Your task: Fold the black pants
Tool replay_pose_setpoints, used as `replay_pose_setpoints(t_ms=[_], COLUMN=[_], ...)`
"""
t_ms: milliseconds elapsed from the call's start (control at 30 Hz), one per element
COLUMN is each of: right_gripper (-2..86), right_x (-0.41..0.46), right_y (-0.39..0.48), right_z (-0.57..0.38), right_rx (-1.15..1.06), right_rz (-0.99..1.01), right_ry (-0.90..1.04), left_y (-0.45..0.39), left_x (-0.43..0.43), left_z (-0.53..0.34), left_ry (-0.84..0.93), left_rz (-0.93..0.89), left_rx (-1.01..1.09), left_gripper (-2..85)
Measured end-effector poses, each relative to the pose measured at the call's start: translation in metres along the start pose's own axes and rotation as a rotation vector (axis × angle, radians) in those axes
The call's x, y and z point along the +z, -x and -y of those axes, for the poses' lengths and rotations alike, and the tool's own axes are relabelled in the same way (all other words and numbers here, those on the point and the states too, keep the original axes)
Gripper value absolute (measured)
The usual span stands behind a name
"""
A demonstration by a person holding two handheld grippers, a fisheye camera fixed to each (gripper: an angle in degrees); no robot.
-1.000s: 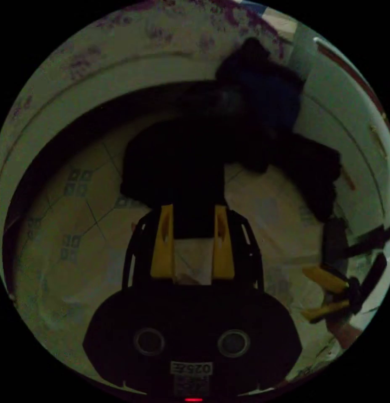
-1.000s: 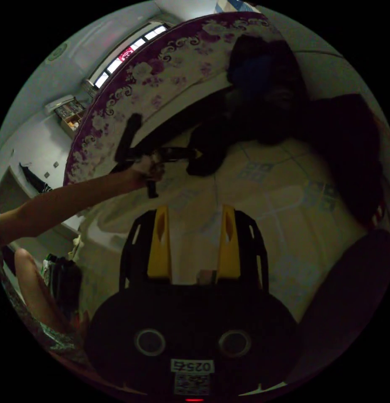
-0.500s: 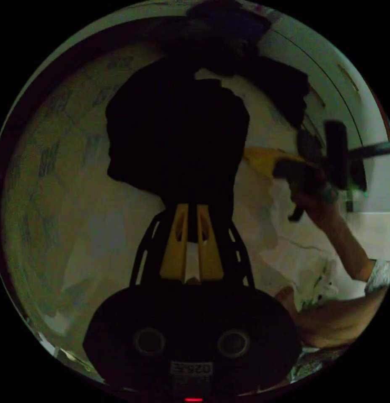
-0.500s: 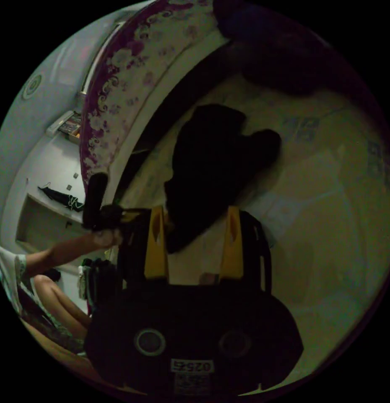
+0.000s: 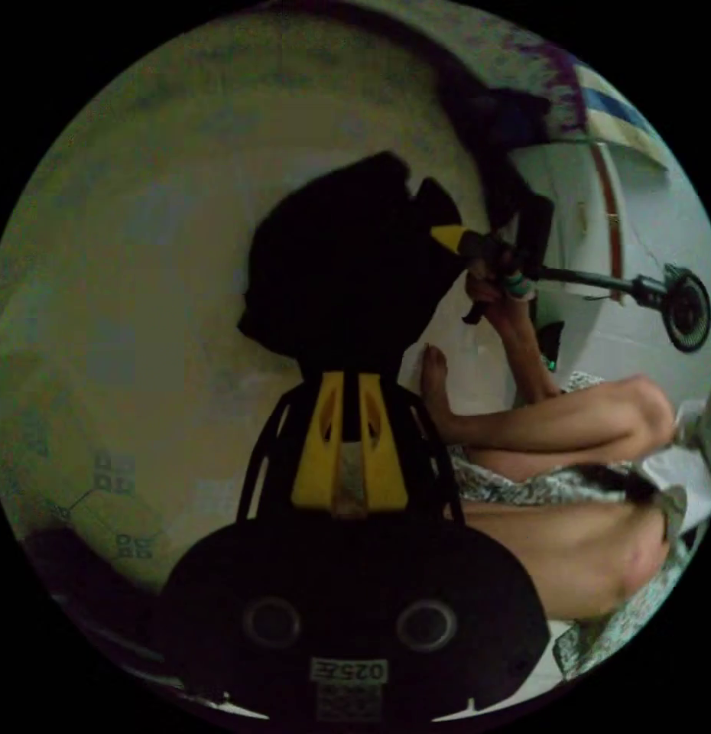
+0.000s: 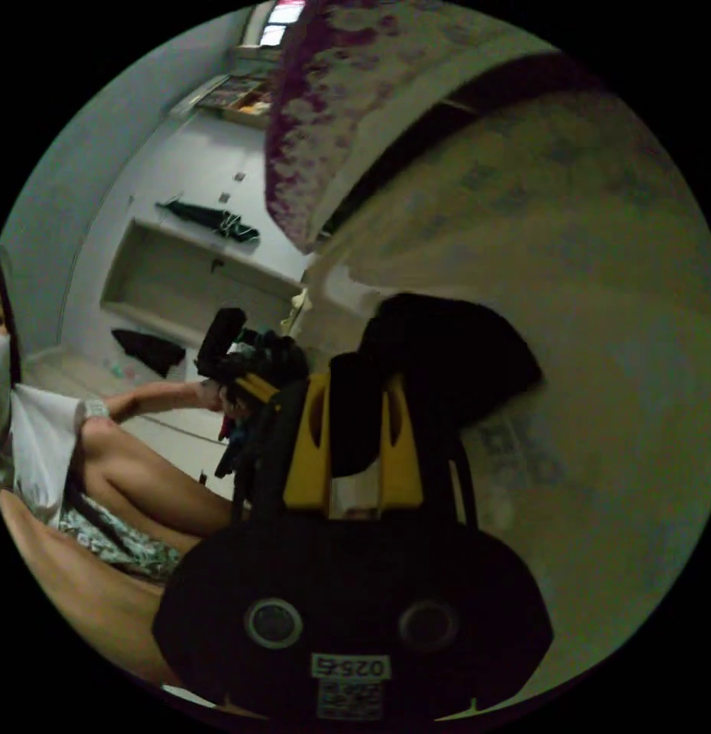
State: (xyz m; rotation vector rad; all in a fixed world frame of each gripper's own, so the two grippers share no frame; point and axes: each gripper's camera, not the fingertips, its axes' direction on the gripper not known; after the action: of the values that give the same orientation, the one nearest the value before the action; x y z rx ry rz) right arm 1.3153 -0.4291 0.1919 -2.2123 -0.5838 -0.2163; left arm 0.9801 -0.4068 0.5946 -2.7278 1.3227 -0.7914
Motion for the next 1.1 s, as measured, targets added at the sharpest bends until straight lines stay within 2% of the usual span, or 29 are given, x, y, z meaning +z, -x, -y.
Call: replay_pose_setpoints(t_ms=[67, 100, 167, 267, 400, 500, 567, 600, 700, 800, 867, 900, 967, 1033, 1100], right_gripper=[10.7, 10.6, 7.2, 6.4, 6.2, 6.1, 6.1, 6.1, 6.3, 6.8, 7.7, 8.0, 9.3, 10.3, 11.5], right_x=[-0.011, -0.013, -0.020, -0.025, -0.040, -0.066, -0.087, -0.092, -0.102, -0.091, -0.066, -0.058, -0.026, -0.012, -0.017], right_y=[0.055, 0.066, 0.106, 0.142, 0.197, 0.256, 0.294, 0.300, 0.307, 0.281, 0.233, 0.218, 0.152, 0.108, 0.080], right_z=[0.029, 0.036, 0.060, 0.085, 0.123, 0.141, 0.134, 0.131, 0.110, 0.078, 0.040, 0.030, -0.015, -0.050, -0.078], right_rx=[-0.120, -0.146, -0.236, -0.278, -0.395, -0.558, -0.649, -0.649, -0.594, -0.464, -0.271, -0.214, 0.006, 0.180, 0.336], right_rz=[0.040, 0.061, 0.159, 0.138, 0.014, -0.075, -0.079, -0.067, -0.052, -0.151, -0.295, -0.334, -0.408, -0.428, -0.307], right_ry=[0.006, 0.021, 0.065, 0.031, -0.051, -0.207, -0.359, -0.381, -0.407, -0.321, -0.215, -0.174, 0.021, 0.110, 0.051], left_y=[-0.008, -0.009, -0.009, -0.011, 0.004, -0.003, -0.022, -0.026, -0.031, -0.016, 0.022, 0.036, 0.094, 0.128, 0.143], left_x=[-0.066, -0.084, -0.148, -0.206, -0.273, -0.337, -0.374, -0.380, -0.393, -0.356, -0.291, -0.272, -0.188, -0.143, -0.137], left_z=[-0.049, -0.064, -0.120, -0.144, -0.132, -0.142, -0.169, -0.175, -0.181, -0.164, -0.140, -0.134, -0.115, -0.113, -0.118], left_ry=[-0.295, -0.380, -0.693, -0.828, -0.922, -1.085, -1.225, -1.239, -1.127, -0.864, -0.658, -0.610, -0.393, -0.263, -0.264], left_rz=[-0.004, -0.009, -0.020, 0.042, 0.038, 0.071, 0.124, 0.127, 0.053, -0.007, -0.080, -0.098, -0.154, -0.135, -0.099], left_rx=[0.104, 0.119, 0.171, 0.327, 0.316, 0.403, 0.572, 0.610, 0.640, 0.561, 0.428, 0.377, 0.161, 0.032, -0.053], left_gripper=[-0.9, -0.9, -1.0, -1.0, -1.0, -1.0, -1.1, -1.1, -1.2, -1.3, -1.2, -1.1, -1.0, -0.4, 1.2])
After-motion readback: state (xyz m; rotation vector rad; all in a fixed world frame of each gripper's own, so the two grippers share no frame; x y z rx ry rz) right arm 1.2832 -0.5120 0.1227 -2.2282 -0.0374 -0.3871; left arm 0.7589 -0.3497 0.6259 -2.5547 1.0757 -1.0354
